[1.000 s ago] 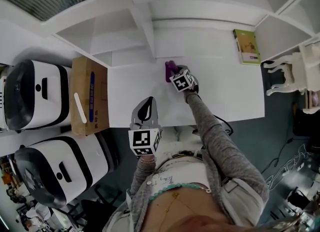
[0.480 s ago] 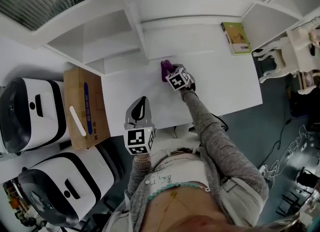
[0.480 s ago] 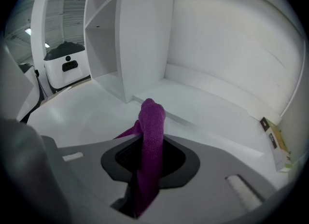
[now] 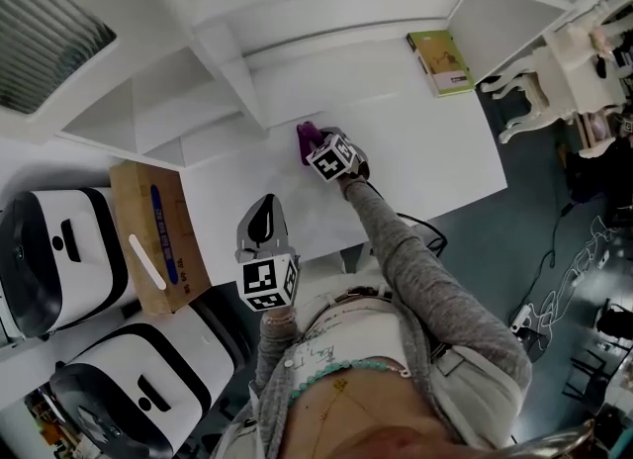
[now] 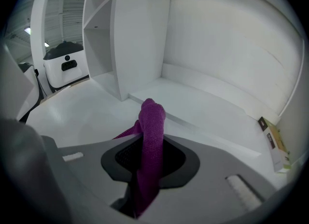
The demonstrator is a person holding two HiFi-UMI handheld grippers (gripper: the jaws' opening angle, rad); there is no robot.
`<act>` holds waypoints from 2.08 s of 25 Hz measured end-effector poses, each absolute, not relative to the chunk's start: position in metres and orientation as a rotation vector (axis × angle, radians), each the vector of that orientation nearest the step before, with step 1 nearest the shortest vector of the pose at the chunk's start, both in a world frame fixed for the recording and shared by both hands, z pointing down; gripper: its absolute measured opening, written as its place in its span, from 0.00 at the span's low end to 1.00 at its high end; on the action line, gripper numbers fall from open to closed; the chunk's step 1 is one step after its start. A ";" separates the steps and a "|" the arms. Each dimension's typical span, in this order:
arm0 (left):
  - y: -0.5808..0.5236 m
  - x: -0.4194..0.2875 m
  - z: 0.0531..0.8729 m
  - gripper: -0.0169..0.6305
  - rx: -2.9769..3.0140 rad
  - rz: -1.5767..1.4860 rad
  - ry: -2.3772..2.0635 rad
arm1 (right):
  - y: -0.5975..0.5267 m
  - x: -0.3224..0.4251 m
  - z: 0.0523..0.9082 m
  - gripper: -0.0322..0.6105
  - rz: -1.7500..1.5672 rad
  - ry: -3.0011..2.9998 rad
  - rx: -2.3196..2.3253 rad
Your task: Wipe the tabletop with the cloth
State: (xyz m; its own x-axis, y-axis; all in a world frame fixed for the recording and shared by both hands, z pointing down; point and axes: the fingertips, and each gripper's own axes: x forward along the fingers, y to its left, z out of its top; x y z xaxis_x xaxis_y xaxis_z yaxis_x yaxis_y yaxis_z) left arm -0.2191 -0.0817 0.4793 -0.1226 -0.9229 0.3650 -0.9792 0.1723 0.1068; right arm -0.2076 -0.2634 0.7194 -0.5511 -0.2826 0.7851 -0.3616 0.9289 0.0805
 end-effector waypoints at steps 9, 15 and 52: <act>-0.121 -0.172 0.485 0.03 1.795 0.237 -2.078 | -0.291 -0.168 0.721 0.20 0.134 -2.194 0.424; -0.145 -0.139 0.486 0.03 1.825 0.272 -2.039 | -0.304 -0.148 0.720 0.20 0.141 -2.207 0.406; -0.249 -0.013 0.489 0.03 1.875 0.338 -1.992 | -0.400 -0.017 0.723 0.20 0.188 -2.230 0.426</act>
State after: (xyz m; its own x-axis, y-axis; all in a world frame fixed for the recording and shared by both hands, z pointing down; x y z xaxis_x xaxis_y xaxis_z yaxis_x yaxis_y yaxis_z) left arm -0.0128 -0.2492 0.4894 -0.0352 -0.9011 0.4322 -0.9932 0.0794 0.0847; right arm -0.0166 -0.4000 0.7231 -0.5919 -0.2389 0.7698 -0.3644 0.9312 0.0088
